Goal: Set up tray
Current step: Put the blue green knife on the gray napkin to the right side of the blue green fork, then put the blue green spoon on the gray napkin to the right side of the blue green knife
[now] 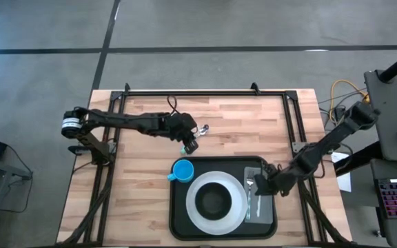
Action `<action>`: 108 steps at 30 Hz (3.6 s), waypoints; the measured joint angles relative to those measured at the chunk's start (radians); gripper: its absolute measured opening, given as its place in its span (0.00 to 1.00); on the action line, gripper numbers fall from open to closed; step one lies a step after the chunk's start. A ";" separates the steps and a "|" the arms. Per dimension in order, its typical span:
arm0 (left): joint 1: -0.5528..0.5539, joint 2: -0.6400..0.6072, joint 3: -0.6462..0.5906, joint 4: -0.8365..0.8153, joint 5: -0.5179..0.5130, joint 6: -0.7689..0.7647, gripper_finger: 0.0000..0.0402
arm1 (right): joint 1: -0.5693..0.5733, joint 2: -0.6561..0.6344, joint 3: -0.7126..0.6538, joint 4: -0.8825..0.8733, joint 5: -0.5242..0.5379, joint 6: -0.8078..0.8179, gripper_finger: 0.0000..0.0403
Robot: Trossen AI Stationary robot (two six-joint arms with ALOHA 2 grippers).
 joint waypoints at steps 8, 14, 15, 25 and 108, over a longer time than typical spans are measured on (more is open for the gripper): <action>0.014 0.000 0.000 0.003 0.000 0.000 0.22 | 0.000 0.150 -0.013 0.153 -0.041 -0.003 0.06; 0.014 0.000 0.000 0.002 0.000 0.000 0.22 | 0.000 0.238 -0.014 0.173 -0.041 -0.003 0.06; 0.014 0.000 0.000 0.003 0.000 0.000 0.22 | 0.000 0.246 -0.014 0.171 -0.041 -0.002 0.07; 0.014 0.000 0.000 0.002 0.000 0.000 0.22 | -0.001 0.251 -0.013 0.174 -0.030 -0.015 0.24; 0.104 0.001 0.001 -0.006 0.018 0.009 0.22 | -0.126 0.194 0.300 -0.539 0.014 -0.173 0.18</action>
